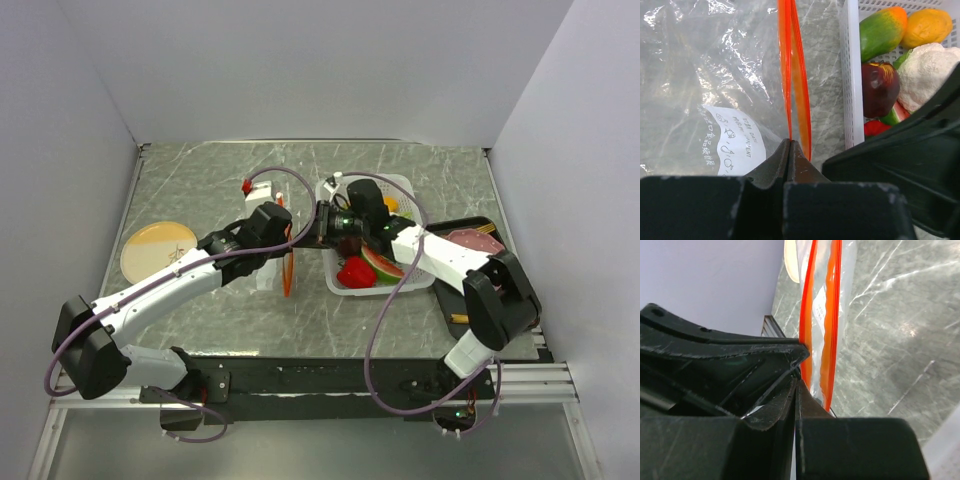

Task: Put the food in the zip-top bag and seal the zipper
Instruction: Open the zipper of the food storage bag at the center of the board.

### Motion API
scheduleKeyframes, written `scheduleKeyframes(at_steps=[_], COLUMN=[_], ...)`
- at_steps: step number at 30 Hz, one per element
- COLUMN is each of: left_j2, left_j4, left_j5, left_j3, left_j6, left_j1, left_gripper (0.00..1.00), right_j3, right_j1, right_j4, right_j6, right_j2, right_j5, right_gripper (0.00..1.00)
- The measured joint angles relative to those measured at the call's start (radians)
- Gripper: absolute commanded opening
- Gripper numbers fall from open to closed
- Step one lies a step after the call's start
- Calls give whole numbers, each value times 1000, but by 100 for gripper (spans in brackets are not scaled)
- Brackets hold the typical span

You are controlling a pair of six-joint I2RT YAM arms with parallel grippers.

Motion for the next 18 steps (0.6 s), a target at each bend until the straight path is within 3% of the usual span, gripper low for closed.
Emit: scheduleKeyframes(at_steps=[18], left_j2=[-48], left_j4=[32], left_j5=[46], left_j3=[-18], left_j6=[20], left_j1=[0], left_gripper=[1], right_j3=[120], right_j1=[40], right_j4=[-105], right_j6=[-64], right_j2=[132], right_j5=[69], right_gripper=[7])
